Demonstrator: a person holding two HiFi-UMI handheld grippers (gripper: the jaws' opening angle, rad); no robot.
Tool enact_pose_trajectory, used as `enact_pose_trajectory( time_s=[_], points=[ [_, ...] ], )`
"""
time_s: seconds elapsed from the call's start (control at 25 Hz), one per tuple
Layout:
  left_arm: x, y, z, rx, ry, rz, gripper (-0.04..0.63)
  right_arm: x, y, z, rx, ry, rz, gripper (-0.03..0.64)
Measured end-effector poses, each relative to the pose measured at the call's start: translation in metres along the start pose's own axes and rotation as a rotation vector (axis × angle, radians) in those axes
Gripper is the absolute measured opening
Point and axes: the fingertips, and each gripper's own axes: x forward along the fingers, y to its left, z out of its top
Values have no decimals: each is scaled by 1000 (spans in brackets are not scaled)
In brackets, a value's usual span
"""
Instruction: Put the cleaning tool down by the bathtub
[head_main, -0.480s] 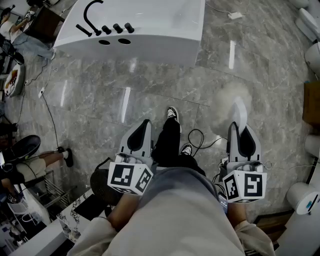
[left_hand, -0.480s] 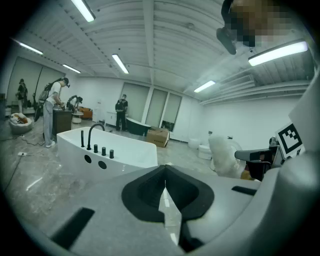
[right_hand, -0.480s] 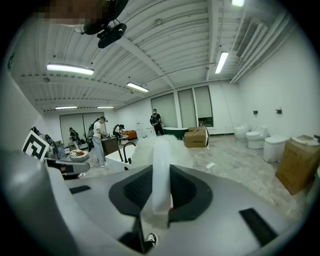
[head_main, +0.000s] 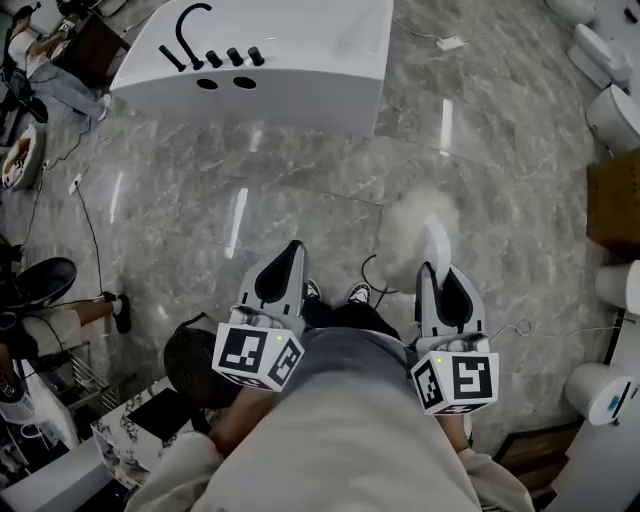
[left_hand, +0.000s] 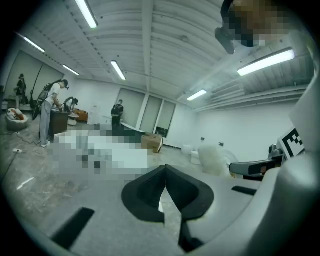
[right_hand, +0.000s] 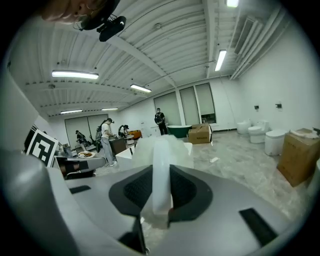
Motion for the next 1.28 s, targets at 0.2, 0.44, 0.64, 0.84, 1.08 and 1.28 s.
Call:
enact_pose_trajectory(
  time_s=[0.2,0.44,0.64,0.84,1.08,1.28],
  points=[
    [-13,-6,-6,-3,1,19,9,-1,11,-5,36,-19,77,78],
    [-19,-11,-19,-6,29,40,9,-3,13,-12,42,-28,136,78],
    [-7,-14,-18,4,43,23,9,6,5,-8,45,-25,122,78],
    [9,-5,-13,-28,30,2,9,24,5,-5,55,-9,110,78],
    [31,20,2,-37,24,-3,9,55,8,6,37,14,83,77],
    [53,46,12,-43,18,21,9,89,12,8,39,52,84,75]
  ],
)
